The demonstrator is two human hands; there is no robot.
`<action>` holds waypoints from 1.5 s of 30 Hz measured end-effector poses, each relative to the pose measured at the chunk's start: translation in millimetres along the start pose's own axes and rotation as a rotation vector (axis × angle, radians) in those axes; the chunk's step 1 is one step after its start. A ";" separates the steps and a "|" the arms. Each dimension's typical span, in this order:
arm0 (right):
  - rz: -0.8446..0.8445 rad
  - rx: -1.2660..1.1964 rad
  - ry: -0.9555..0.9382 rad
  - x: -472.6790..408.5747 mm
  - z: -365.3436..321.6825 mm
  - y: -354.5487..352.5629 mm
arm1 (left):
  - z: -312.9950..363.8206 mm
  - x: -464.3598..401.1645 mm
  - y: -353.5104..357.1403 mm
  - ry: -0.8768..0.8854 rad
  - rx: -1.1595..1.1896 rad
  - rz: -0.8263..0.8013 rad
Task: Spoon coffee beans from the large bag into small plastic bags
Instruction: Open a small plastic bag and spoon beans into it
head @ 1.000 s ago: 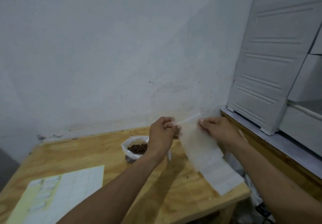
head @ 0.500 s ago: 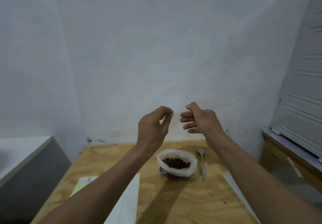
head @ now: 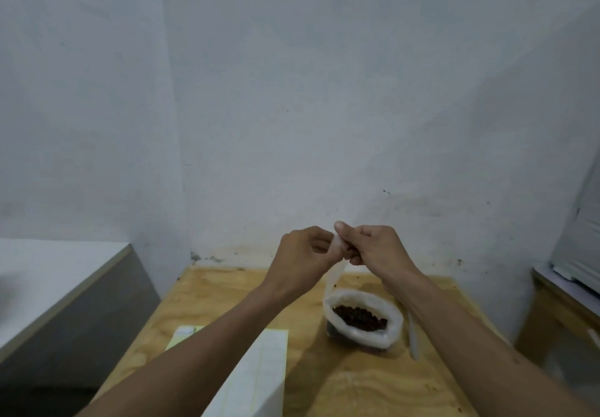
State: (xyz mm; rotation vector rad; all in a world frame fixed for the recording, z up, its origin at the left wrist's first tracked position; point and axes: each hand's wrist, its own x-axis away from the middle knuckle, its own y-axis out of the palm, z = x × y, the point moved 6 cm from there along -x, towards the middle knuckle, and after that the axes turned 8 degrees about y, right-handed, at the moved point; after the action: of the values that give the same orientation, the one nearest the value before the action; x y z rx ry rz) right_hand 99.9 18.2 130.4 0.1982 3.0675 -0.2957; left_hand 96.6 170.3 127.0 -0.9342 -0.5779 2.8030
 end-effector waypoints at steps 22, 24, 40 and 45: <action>-0.130 0.070 0.028 7.0 13.4 28.7 | -15.8 17.9 -16.4 -0.175 -0.027 0.246; -0.214 0.029 0.057 11.9 11.9 23.3 | -16.1 18.1 -12.0 -0.142 -0.013 0.010; -0.310 0.056 0.145 10.9 29.1 18.1 | -48.4 0.6 -11.2 0.032 -0.355 -0.496; -0.321 0.079 0.133 15.8 29.0 12.2 | -43.4 2.8 5.7 0.128 -0.419 -0.546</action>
State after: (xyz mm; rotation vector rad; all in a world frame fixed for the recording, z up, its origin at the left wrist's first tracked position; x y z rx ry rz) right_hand 87.1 26.3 98.7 -0.2864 3.2144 -0.4344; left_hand 120.5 179.4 91.3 -0.8438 -1.2179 2.1593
